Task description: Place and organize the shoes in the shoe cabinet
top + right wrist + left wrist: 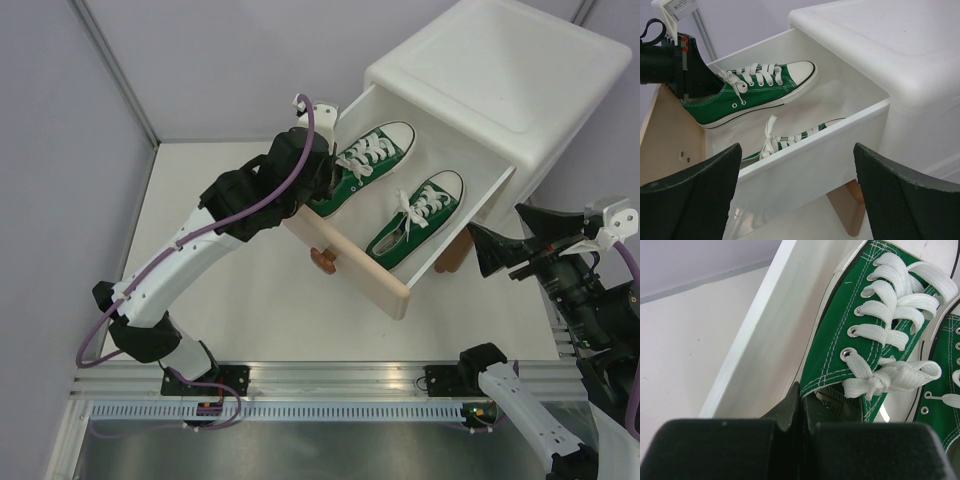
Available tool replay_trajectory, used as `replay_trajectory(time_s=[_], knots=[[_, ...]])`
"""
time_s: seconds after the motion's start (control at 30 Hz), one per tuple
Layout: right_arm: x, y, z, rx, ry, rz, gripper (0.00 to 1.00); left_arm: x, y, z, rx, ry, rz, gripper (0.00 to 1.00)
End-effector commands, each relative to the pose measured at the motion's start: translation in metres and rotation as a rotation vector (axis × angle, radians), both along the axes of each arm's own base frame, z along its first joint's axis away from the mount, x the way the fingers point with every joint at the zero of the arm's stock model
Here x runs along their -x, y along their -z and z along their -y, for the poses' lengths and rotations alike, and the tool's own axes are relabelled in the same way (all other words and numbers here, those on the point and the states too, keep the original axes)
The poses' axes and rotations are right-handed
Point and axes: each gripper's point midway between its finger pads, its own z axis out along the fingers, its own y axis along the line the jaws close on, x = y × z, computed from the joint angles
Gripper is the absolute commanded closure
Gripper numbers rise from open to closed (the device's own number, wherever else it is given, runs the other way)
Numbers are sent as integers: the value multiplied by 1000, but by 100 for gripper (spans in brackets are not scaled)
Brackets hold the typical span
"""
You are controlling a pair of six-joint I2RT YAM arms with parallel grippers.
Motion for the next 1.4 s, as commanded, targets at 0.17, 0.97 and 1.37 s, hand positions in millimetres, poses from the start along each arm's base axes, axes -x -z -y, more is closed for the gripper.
replay_trajectory(time_s=[0.17,0.97,1.37], knots=[[5,-5,-9,-1,-55,8,4,-2,-34,13,166,1,54,98],[-10,-3,-16,18,-71,-49,5,6,-6,21,219,-15,-62,98],[-14,-3,-18,22,-74,-67,5,12,7,29,250,-9,-129,98]])
